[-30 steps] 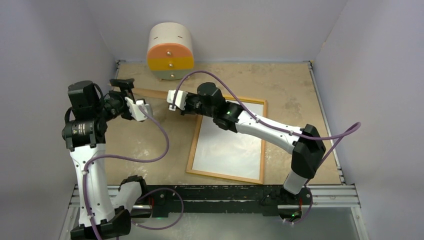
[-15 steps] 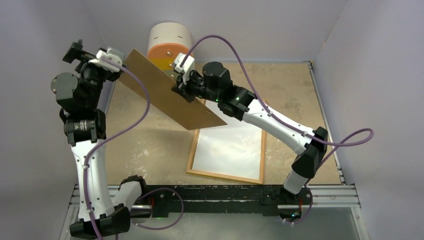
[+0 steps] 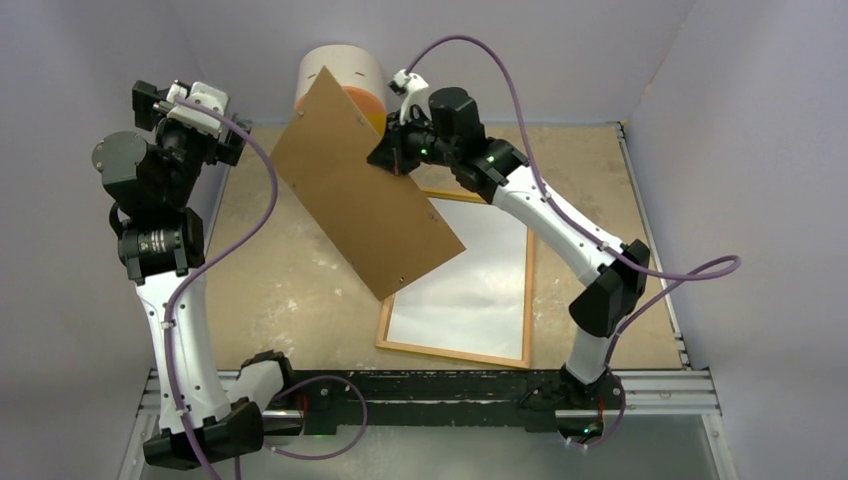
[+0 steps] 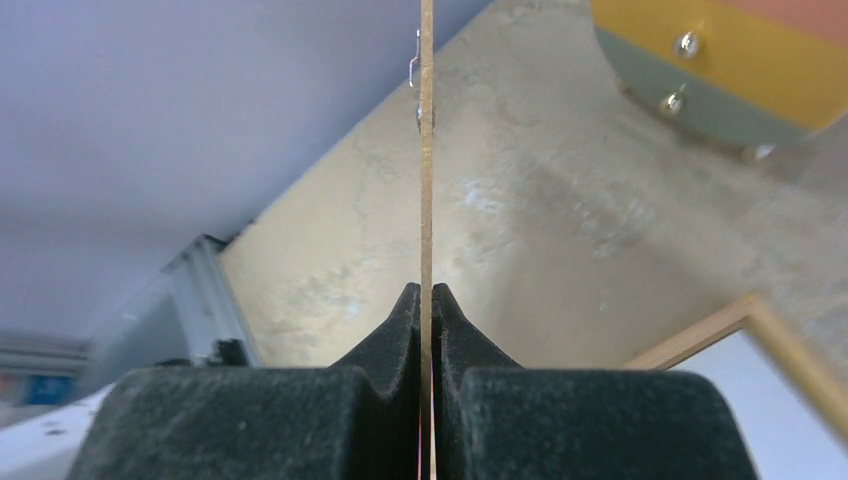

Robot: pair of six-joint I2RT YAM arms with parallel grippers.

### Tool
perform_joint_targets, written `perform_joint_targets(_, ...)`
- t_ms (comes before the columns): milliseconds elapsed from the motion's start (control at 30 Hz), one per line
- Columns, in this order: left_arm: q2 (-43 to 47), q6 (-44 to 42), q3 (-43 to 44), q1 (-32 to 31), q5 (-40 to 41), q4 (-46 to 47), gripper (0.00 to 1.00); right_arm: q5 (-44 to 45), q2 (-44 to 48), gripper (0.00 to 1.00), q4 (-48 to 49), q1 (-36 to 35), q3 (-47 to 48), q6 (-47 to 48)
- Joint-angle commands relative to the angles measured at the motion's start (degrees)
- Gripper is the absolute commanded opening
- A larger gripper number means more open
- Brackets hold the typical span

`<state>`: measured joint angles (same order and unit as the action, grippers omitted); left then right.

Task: Put the photo into the frame
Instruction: Turn over the photo frame item on the photo frame.

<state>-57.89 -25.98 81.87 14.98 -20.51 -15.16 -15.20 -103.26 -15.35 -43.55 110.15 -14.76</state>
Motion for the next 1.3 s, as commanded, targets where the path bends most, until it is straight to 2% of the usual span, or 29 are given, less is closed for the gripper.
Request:
perform_joint_targets(0,-2.08,0.93,1.03,0.22,-1.90,-6.58,0.93,-8.42,5.42,0.00,7.50,7.52,-3.89,-18.21)
perform_joint_targets(200,-0.90,-5.17,-4.86,0.23,-3.52,-8.95,0.94,-20.63,14.34,0.00,20.05,19.39,-24.33,-35.56)
perform_joint_targets(333,-1.70,-11.07,-5.83,0.22,-10.86,-16.16,0.96,-24.27,22.12,0.00,28.50,26.42,-38.80,-43.76)
perform_joint_targets(467,-2.64,-13.92,-8.93,0.22,-14.47,-19.50,0.96,-26.18,30.36,0.00,33.57,33.77,-51.92,-48.18)
perform_joint_targets(633,-7.70,-16.52,-11.56,-1.76,-20.21,-26.62,0.97,-26.86,38.83,0.00,32.68,39.28,-62.54,-49.47)
perform_joint_targets(767,-11.08,-15.15,-15.70,-3.47,-19.29,-24.38,0.98,-26.55,44.03,0.00,31.98,41.40,-70.00,-50.33)
perform_joint_targets(900,-14.91,-12.45,-18.54,-5.31,-16.92,-20.27,0.98,-26.33,48.05,0.00,36.81,42.99,-78.45,-53.84)
perform_joint_targets(1133,-21.64,-9.36,-20.81,-10.98,-11.28,-14.74,0.99,-25.92,49.51,0.00,43.28,45.07,-86.29,-57.43)
perform_joint_targets(1267,-26.15,-6.76,-18.88,-16.15,-7.46,-13.85,0.99,-23.83,49.89,0.00,47.20,45.22,-90.18,-57.59)
